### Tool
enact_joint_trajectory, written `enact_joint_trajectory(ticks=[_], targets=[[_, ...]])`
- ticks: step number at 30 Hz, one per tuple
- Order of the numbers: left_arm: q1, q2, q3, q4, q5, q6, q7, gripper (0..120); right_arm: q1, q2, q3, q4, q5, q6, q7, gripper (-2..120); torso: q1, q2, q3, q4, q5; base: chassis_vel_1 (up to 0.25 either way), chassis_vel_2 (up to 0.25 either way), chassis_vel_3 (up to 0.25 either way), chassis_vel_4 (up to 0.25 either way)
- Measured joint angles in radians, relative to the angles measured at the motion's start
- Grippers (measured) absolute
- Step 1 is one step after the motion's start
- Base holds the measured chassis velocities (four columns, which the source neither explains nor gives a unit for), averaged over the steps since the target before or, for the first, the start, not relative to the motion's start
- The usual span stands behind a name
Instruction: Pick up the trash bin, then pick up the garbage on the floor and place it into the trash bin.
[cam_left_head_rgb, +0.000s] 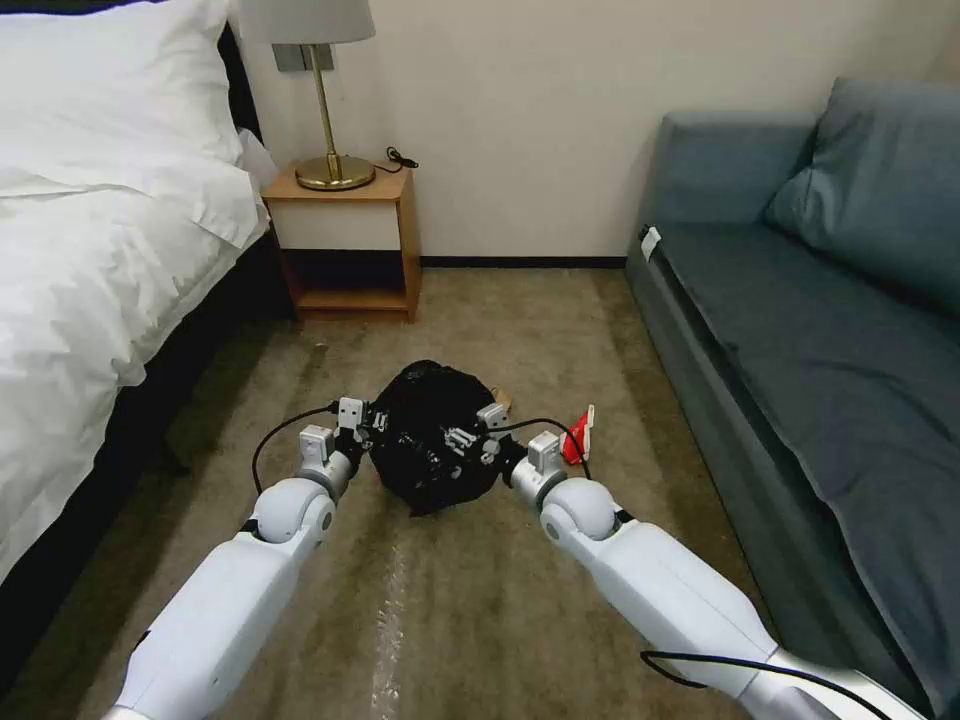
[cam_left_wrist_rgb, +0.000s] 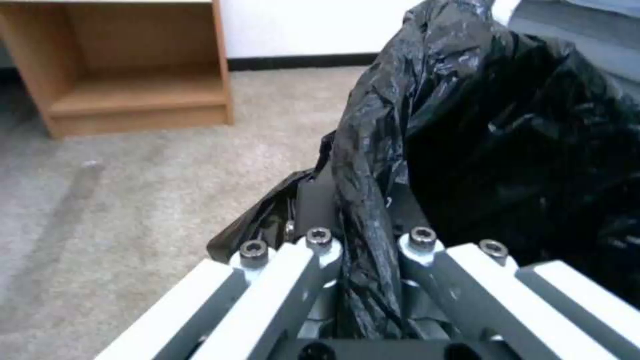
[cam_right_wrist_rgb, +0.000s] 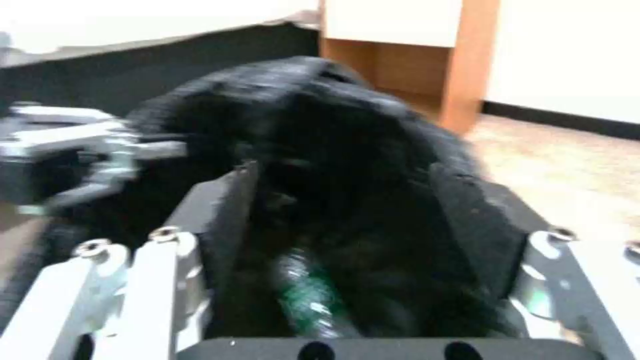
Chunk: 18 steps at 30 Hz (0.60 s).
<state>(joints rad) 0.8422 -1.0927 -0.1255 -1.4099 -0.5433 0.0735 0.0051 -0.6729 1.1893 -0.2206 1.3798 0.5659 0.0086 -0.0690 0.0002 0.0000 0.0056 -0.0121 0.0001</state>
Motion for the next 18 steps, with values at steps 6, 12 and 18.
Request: enact_joint_trajectory(ticks=[6,12,18], targets=[[0.026,0.013,-0.025,-0.024,-0.002,-0.003,-0.030,4,-0.003,-0.069,0.079,-0.005,0.035,-0.020,0.034,96,0.000,0.000,0.000,0.0001,0.0000,0.000,0.000,0.000,0.000],[0.045,0.035,-0.057,-0.035,-0.002,-0.003,-0.033,4,-0.020,-0.143,0.122,-0.018,0.082,-0.028,0.033,99,0.000,0.000,0.000,-0.0004,0.0001,0.000,0.000,0.000,0.000],[0.079,0.070,-0.119,-0.073,-0.017,0.001,-0.031,4,-0.058,-0.186,0.226,-0.104,0.176,-0.037,-0.039,100,0.000,0.000,0.000,0.0000,0.0002,0.000,0.000,0.000,0.000]])
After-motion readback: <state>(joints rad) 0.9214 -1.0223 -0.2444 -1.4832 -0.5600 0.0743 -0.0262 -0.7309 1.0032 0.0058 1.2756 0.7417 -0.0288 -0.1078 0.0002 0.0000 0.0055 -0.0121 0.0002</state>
